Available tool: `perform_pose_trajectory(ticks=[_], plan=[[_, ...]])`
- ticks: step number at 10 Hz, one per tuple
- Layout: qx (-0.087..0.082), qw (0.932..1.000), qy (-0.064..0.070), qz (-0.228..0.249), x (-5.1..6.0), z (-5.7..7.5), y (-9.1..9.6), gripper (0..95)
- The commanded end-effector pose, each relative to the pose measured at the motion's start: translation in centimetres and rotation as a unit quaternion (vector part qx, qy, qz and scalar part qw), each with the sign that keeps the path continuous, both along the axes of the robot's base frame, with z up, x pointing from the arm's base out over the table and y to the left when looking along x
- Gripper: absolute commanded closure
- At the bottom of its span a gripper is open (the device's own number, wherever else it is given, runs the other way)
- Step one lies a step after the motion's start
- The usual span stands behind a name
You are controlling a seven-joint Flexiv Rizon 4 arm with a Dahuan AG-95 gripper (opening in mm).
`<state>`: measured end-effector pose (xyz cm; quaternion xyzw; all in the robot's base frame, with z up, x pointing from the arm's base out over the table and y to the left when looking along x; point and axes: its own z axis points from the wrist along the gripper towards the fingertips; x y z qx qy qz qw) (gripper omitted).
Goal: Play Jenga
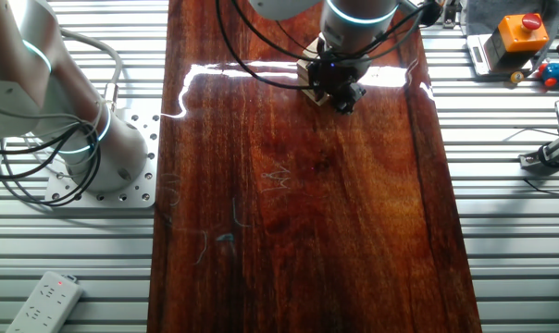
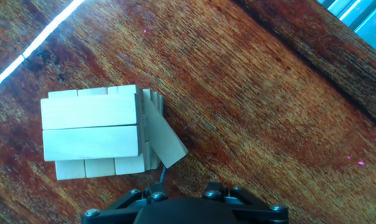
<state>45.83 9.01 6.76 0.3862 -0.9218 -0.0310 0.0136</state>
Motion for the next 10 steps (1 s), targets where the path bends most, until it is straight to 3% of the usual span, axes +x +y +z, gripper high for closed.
perform_pose_trajectory(ticks=[1, 10], plan=[[0.0, 1.0, 0.002, 0.0, 0.02, 0.01, -0.01, 57.0], [0.013, 0.9999, 0.008, 0.006, 0.35, -0.51, -0.14, 57.0]])
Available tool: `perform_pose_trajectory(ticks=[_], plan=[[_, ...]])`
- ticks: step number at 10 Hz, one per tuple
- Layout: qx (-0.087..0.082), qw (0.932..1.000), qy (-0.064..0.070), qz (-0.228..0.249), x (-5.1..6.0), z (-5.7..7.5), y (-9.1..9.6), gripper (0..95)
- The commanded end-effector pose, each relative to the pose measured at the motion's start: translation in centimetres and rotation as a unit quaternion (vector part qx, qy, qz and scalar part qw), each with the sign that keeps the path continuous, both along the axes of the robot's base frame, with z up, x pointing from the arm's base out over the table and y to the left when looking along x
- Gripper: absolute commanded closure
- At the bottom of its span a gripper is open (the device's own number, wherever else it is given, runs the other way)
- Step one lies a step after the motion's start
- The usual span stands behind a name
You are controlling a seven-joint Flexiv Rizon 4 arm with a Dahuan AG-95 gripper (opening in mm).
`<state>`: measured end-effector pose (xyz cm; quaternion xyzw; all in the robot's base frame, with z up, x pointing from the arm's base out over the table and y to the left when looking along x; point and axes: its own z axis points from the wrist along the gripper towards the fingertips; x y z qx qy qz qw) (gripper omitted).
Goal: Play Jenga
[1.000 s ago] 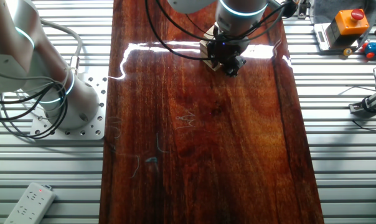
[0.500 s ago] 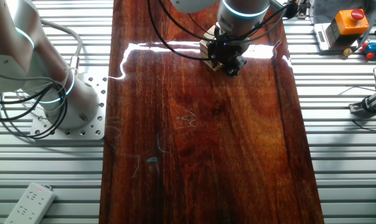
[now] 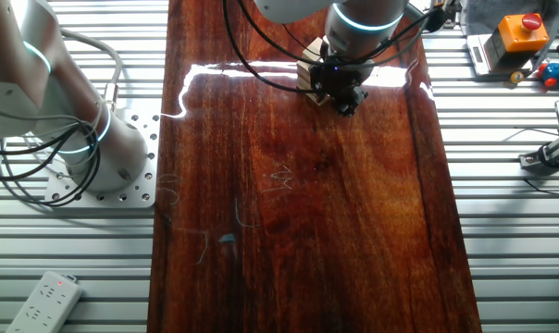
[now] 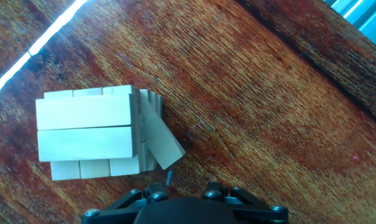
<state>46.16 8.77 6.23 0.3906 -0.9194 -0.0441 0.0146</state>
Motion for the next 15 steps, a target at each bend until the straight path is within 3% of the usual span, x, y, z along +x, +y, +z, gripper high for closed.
perform_pose_trajectory(ticks=[1, 6, 12, 13, 15], plan=[[0.004, 1.0, 0.005, 0.003, 0.0, 0.0, 0.2, 57.0], [0.009, 0.9999, 0.012, 0.003, 0.1, -0.5, 1.0, 57.0], [0.01, 0.9999, 0.012, 0.001, 0.2, -0.5, 1.1, 57.0], [0.01, 0.9999, 0.012, 0.002, 0.2, -0.6, 1.2, 76.0], [0.01, 0.9999, 0.012, 0.003, 0.2, -0.6, 1.2, 76.0]])
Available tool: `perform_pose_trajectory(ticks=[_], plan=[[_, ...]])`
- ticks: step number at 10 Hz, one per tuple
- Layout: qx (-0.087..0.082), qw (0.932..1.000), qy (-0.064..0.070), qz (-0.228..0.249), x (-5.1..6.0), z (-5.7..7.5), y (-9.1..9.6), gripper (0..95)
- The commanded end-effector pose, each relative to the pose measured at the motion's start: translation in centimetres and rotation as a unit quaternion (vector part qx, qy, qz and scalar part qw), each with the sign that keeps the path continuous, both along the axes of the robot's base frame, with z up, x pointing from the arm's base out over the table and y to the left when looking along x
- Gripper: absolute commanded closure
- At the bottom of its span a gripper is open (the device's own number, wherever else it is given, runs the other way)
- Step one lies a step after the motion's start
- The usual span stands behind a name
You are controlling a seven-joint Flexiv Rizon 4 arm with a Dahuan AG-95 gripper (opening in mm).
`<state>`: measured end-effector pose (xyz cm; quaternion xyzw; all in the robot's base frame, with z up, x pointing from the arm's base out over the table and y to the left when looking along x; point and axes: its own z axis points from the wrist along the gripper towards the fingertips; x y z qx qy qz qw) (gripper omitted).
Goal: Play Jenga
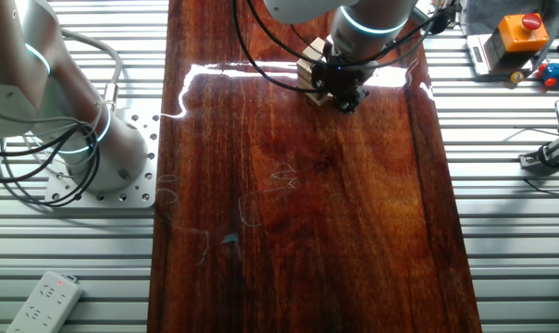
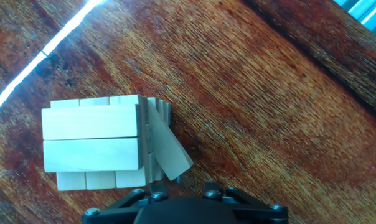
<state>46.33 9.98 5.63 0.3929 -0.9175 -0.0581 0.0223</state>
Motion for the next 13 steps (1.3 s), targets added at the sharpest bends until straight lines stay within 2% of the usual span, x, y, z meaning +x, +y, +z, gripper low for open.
perform_pose_trajectory(ticks=[1, 2, 3, 13], plan=[[0.0, 1.0, -0.001, 0.002, 0.01, -0.06, 0.12, 76.0], [0.001, 1.0, -0.001, 0.003, 0.01, -0.08, 0.14, 76.0], [0.001, 1.0, -0.003, 0.005, 0.02, -0.09, 0.17, 57.0], [-0.002, 0.9976, -0.008, 0.068, 0.32, -0.52, 0.17, 57.0]])
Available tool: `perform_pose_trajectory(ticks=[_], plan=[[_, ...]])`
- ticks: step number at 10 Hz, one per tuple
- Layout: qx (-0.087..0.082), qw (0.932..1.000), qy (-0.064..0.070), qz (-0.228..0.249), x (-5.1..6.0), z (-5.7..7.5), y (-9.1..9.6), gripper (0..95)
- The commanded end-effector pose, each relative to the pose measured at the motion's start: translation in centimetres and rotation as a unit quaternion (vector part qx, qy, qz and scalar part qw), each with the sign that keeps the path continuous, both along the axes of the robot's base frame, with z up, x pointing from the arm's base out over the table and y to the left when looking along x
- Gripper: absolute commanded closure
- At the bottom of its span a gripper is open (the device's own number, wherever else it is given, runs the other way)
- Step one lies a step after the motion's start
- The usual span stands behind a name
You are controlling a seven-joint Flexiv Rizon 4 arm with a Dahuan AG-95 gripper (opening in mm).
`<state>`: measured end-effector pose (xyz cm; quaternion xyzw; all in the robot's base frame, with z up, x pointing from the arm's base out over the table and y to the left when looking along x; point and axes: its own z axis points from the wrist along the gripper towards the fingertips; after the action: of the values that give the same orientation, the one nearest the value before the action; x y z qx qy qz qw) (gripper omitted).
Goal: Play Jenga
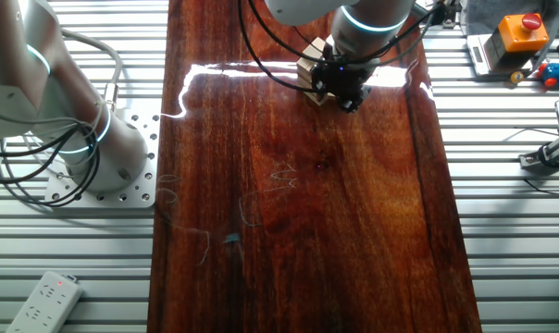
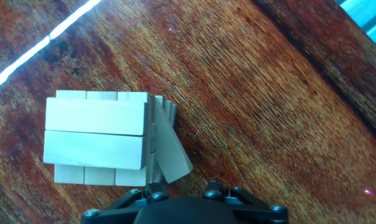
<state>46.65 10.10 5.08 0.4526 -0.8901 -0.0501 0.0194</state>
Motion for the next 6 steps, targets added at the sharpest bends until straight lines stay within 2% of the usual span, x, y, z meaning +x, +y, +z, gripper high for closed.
perform_pose_trajectory(ticks=[1, 4, 6], plan=[[0.002, 1.0, 0.001, 0.004, 0.01, 0.04, 0.06, 57.0], [0.004, 0.9999, 0.008, 0.012, 0.36, 0.23, 0.29, 57.0], [0.006, 0.9998, 0.007, 0.016, 0.38, 0.21, 0.35, 57.0]])
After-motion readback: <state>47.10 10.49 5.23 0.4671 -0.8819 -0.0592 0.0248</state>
